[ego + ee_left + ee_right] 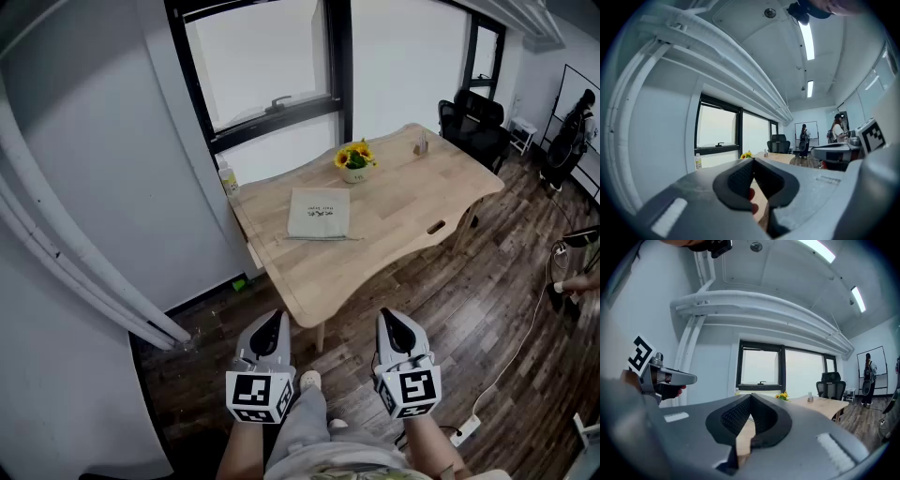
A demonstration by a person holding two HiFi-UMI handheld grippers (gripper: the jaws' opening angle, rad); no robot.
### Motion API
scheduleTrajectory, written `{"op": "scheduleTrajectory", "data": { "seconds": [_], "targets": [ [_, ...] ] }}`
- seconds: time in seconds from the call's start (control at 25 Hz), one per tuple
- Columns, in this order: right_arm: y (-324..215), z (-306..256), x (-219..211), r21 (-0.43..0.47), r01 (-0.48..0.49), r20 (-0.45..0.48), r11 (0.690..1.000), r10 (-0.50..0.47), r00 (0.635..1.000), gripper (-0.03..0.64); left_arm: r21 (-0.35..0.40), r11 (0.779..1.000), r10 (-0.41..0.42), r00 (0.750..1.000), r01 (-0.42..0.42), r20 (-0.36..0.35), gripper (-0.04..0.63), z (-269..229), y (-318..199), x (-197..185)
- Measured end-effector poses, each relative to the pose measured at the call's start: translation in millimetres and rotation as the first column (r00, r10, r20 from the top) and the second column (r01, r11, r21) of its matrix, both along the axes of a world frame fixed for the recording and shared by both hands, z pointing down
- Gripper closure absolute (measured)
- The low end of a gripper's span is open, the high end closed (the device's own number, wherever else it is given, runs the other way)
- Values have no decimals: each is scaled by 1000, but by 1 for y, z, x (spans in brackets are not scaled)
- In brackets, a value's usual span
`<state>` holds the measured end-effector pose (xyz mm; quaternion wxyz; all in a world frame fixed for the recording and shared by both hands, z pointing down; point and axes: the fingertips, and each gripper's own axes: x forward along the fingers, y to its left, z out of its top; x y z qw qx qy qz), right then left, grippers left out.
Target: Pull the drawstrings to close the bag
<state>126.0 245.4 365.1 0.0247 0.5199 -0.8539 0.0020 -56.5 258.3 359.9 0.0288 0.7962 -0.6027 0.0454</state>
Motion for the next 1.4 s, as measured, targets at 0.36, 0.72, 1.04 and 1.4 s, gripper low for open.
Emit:
{"op": "scheduleTrajectory", "data": {
  "seconds": [0.36,0.72,1.04,1.4],
  "targets": [
    [-56,4,-19,33,16,3,999,-16,1000,618,-20,999,35,999,-35,8,597,10,-63,-10],
    [-134,23,-36,-15,-10,-88,1000,9,996,570,-29,998,53,999,-52,6,597,22,-146,-35],
    [-188,32,-54,-39,-34,-170,999,26,985,482,-39,995,91,996,-91,10,482,31,-205,-58],
    [-236,64,-70,-69,-77,-334,995,50,941,439,-108,989,108,993,-102,46,468,65,-257,-96]
  ]
}}
